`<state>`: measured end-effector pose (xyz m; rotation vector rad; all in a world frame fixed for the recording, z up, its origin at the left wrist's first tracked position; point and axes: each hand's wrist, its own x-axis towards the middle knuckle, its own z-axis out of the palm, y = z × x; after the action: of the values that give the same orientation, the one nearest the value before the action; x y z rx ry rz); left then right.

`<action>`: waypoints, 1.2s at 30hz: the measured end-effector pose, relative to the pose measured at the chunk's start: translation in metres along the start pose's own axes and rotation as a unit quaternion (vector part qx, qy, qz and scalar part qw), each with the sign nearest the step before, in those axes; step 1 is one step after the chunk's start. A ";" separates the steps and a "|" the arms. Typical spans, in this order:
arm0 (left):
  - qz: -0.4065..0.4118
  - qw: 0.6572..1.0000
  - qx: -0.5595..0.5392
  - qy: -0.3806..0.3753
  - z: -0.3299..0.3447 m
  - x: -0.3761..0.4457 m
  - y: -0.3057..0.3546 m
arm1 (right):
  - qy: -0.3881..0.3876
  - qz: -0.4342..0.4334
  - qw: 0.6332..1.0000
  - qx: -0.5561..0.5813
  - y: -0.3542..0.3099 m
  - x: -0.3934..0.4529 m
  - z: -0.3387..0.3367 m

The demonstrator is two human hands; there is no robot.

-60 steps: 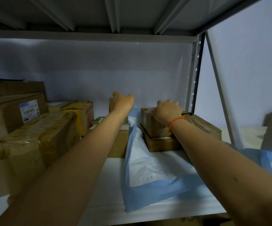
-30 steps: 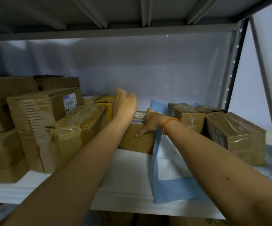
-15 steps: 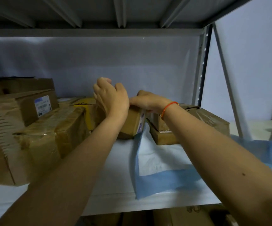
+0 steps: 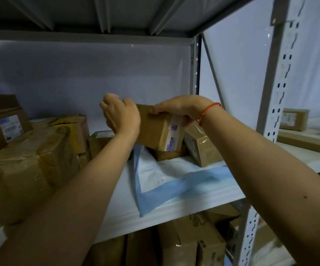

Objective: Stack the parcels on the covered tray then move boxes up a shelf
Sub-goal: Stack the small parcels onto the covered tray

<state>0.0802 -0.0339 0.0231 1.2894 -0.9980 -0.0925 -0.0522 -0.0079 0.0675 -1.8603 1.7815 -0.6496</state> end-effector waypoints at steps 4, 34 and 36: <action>-0.036 0.999 -0.006 -0.019 0.000 -0.008 -0.006 | 0.011 0.028 0.998 -0.053 0.010 -0.016 -0.001; -0.040 0.998 -0.012 -0.055 -0.027 -0.015 -0.007 | 0.249 -0.091 0.922 -0.284 0.001 0.017 0.061; -0.032 0.998 -0.002 -0.045 -0.036 -0.012 -0.004 | 0.208 -0.111 0.936 -0.261 -0.008 0.021 0.071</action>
<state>0.0983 -0.0016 0.0155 1.3220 -1.0336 -0.2035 -0.0003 -0.0271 0.0180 -2.4499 2.1900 -0.7478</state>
